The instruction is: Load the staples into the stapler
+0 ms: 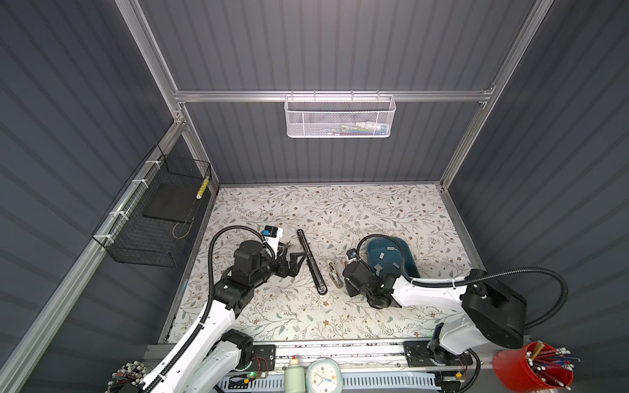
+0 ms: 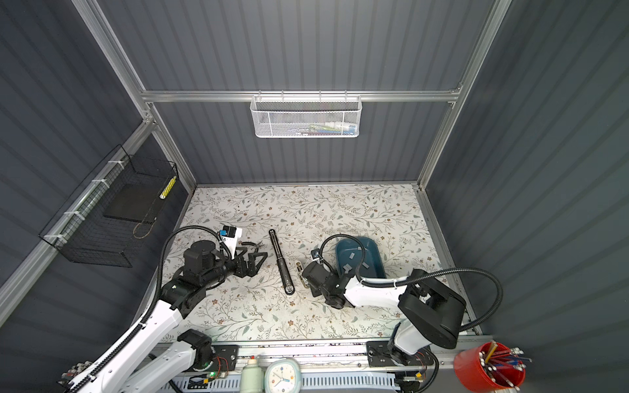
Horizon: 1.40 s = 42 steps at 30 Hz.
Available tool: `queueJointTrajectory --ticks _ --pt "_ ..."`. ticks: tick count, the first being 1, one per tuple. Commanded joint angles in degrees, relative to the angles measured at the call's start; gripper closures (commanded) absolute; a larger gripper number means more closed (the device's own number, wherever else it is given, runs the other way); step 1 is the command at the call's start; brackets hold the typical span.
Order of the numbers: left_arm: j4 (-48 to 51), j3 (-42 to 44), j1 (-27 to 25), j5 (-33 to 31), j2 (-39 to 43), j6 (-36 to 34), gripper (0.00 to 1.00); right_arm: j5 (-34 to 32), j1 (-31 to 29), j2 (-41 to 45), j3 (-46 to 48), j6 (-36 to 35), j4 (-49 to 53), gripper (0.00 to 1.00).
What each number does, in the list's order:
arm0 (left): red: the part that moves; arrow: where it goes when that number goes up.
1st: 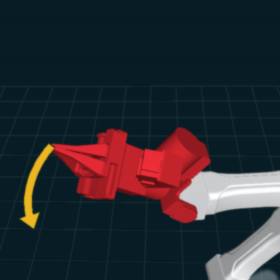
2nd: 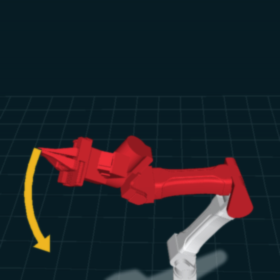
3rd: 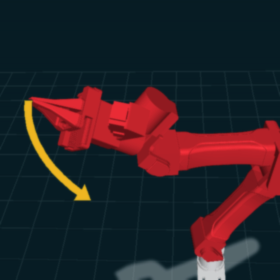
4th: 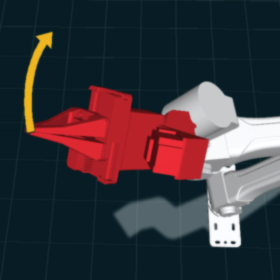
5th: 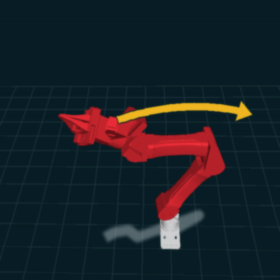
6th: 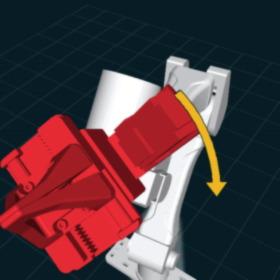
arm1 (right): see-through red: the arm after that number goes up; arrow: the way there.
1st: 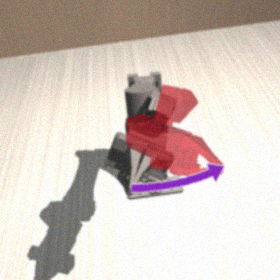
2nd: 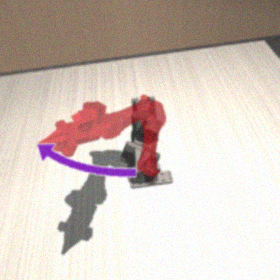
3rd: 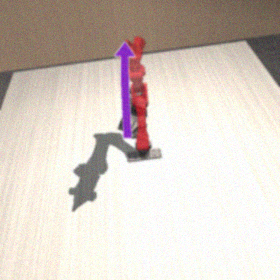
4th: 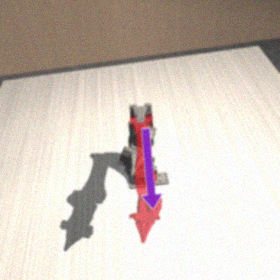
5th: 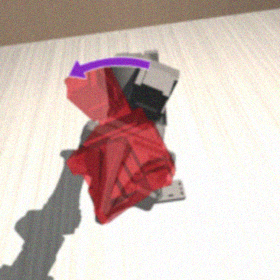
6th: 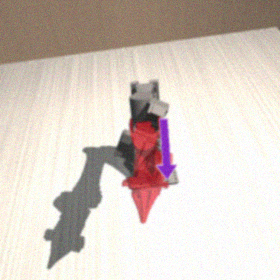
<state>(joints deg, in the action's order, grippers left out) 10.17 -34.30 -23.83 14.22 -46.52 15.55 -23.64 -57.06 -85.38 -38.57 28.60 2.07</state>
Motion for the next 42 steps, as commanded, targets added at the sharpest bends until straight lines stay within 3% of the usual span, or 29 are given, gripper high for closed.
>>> queueJointTrajectory --ticks 1,42 --pt "-0.8 0.1 0.1 0.9 0.2 -1.1 0.01 -2.3 0.0 1.6 0.1 -1.0 1.5 0.96" --pt "-0.8 0.1 0.1 1.0 0.2 -1.2 0.01 -0.5 0.1 -2.0 -1.2 -1.7 0.3 0.97"
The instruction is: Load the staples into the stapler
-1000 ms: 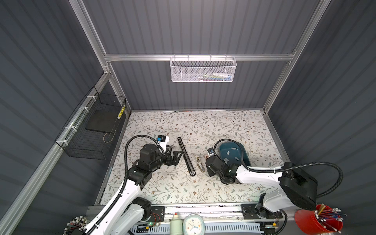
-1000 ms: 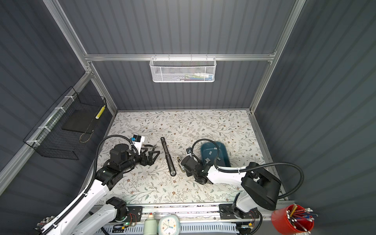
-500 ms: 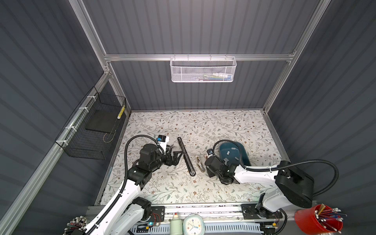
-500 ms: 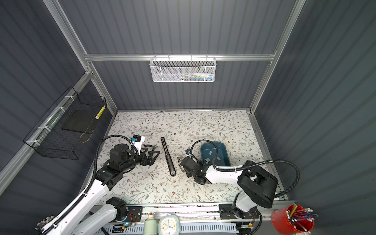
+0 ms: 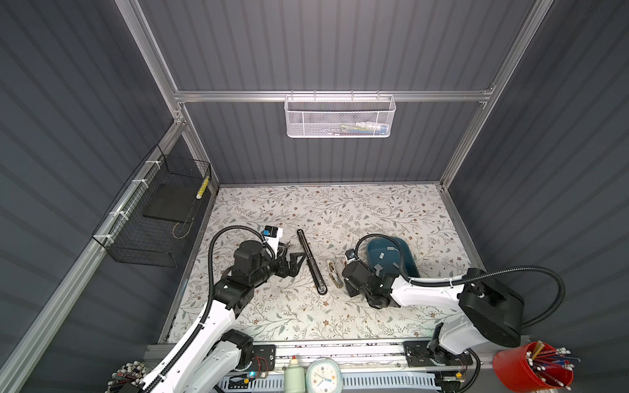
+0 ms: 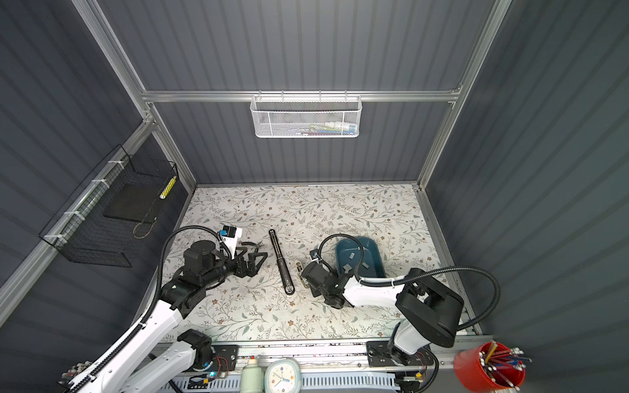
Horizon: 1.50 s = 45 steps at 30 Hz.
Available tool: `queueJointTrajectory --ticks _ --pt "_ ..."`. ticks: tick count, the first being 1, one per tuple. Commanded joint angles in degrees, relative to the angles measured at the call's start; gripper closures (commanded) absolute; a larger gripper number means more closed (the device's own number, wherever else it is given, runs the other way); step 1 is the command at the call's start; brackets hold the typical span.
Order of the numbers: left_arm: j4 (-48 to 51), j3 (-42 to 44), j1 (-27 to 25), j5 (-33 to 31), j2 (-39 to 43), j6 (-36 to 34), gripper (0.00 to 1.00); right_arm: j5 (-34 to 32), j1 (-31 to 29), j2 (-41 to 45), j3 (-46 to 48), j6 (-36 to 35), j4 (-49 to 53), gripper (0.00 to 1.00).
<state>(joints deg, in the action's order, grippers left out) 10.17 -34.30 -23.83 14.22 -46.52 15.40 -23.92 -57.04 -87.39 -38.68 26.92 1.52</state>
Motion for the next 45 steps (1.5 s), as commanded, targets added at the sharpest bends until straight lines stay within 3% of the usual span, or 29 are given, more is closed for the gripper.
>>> queueJointTrajectory --ticks 1,45 --pt "-0.8 0.1 0.2 1.0 0.2 -1.0 0.01 -0.4 0.1 -0.1 -1.1 0.0 0.8 0.97" --pt "-0.7 -0.1 0.1 1.0 0.0 -1.2 0.01 -1.0 0.1 -1.3 -2.2 -0.3 1.4 0.98"
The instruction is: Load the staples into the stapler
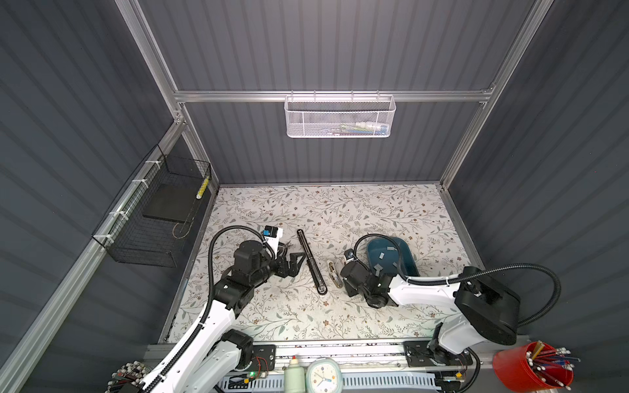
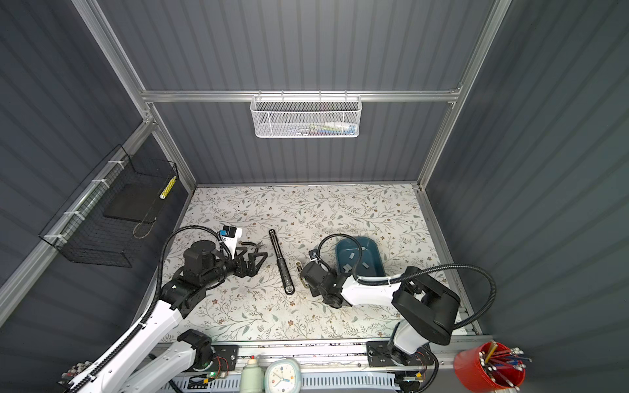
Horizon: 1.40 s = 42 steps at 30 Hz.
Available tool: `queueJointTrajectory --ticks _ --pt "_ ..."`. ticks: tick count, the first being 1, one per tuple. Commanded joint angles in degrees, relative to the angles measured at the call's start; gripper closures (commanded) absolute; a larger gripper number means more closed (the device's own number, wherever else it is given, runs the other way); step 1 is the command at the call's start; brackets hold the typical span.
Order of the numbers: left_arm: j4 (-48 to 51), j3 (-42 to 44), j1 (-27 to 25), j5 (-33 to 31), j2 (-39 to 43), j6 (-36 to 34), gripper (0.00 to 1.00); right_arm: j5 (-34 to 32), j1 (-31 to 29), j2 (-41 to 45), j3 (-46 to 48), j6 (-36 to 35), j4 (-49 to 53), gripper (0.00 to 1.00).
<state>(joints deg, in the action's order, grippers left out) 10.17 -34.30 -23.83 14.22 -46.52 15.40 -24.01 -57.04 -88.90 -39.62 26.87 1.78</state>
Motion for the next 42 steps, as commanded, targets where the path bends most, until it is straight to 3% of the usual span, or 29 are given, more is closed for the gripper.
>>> queueJointTrajectory --ticks 1,13,24,42 --pt "-0.8 -0.1 0.1 1.1 0.0 -1.2 0.01 -1.0 0.1 0.7 -1.3 -0.4 1.4 0.98" --pt "-0.8 0.0 0.1 1.2 -0.1 -1.1 0.01 -2.5 0.1 3.4 0.0 -1.6 1.2 0.97" --pt "-0.8 -0.2 0.1 0.8 -0.9 -1.2 0.01 1.9 1.0 6.5 5.0 -9.9 -8.5 0.98" --pt "-0.5 -0.3 0.1 0.5 -1.0 -1.2 0.0 3.2 2.5 3.2 4.7 -9.9 -9.1 0.98"
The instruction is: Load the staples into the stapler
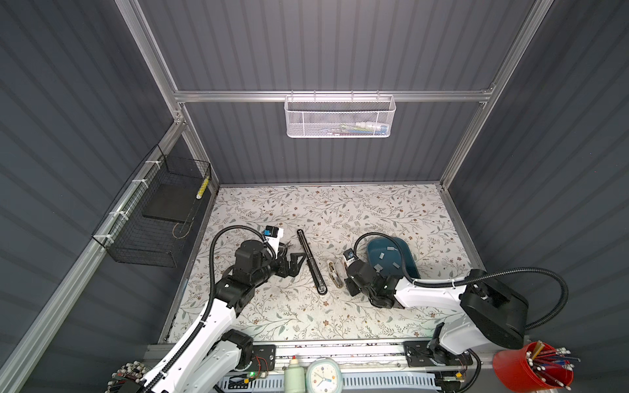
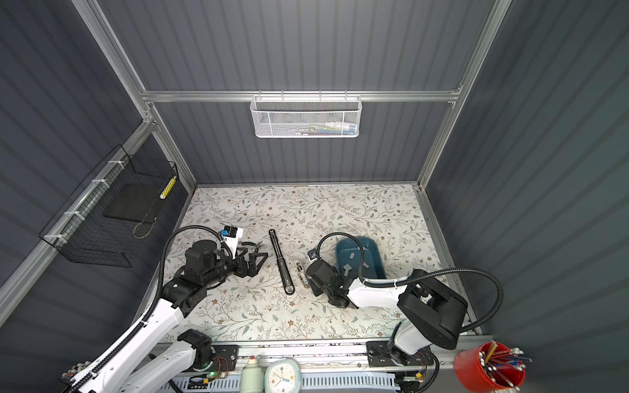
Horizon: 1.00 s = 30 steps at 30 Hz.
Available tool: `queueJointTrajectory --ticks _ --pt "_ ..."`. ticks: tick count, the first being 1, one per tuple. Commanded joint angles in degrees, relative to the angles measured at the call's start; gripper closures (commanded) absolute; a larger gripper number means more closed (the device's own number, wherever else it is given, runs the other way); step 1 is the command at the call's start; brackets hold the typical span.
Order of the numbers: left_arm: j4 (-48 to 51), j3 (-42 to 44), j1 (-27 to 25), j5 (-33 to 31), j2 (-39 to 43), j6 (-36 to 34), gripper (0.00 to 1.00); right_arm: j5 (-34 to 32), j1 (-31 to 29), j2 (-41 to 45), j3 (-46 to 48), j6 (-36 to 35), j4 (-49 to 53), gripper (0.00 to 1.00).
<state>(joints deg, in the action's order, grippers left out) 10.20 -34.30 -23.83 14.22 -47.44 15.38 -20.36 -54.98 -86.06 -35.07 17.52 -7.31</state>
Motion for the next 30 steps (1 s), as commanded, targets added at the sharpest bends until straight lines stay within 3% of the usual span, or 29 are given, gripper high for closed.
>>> queueJointTrajectory --ticks 1,30 --pt "-0.6 -0.3 0.1 0.4 -0.1 -1.2 0.0 -0.6 0.5 0.5 0.2 -0.6 0.0 0.98" --pt "-0.2 -0.6 0.1 0.3 0.3 -1.4 0.01 -0.3 0.9 0.0 0.2 -0.2 0.5 0.99"
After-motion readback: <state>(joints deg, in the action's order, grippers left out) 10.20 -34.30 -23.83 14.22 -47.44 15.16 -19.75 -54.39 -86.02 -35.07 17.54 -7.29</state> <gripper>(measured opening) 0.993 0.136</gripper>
